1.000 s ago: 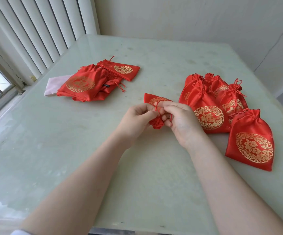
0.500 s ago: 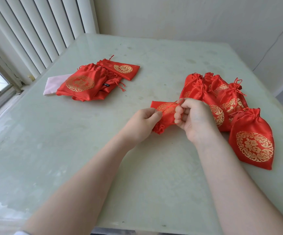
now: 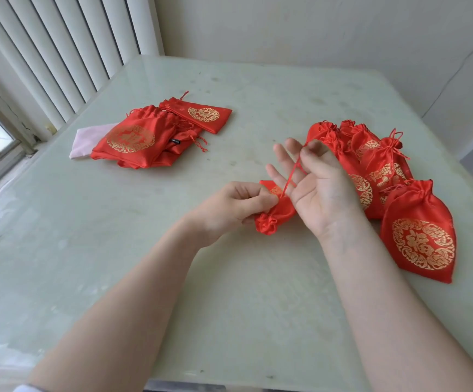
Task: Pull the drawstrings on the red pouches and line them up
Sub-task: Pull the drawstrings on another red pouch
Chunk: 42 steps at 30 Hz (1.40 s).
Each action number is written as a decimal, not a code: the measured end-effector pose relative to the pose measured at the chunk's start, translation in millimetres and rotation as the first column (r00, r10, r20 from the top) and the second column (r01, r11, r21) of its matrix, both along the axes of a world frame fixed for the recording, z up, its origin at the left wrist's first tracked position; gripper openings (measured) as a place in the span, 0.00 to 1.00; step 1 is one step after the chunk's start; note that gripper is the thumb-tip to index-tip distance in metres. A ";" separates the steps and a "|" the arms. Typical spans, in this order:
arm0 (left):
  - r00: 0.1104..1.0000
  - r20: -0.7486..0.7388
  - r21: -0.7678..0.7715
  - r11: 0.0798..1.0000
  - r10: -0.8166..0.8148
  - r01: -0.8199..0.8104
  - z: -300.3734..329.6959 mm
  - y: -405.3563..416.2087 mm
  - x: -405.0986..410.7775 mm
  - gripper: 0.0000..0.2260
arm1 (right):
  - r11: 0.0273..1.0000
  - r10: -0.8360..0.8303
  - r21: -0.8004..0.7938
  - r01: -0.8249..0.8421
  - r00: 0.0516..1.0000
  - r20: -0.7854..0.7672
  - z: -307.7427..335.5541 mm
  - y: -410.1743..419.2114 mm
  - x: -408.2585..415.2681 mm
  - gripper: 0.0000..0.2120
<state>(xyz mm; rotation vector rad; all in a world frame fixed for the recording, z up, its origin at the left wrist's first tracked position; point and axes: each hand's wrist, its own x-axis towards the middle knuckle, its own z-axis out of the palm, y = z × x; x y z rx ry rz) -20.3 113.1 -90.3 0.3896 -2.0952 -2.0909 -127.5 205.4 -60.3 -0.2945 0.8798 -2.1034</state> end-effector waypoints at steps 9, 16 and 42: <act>0.999 0.051 -0.223 0.975 0.010 0.001 -1.3 8.9 -1.3 0.16 | 0.981 0.140 0.182 -0.070 0.904 -0.404 -9.6 -9.1 15.7 0.08; 0.942 0.041 0.022 0.942 0.334 -0.335 2.4 -3.3 -4.2 0.14 | 0.889 0.298 0.443 0.110 0.595 -0.746 -16.7 -4.1 3.1 0.15; 0.904 -0.158 -0.580 0.703 0.398 -0.411 0.3 -5.3 -2.7 0.07 | 0.880 0.140 0.407 0.244 0.684 -0.715 -15.8 -3.9 4.8 0.12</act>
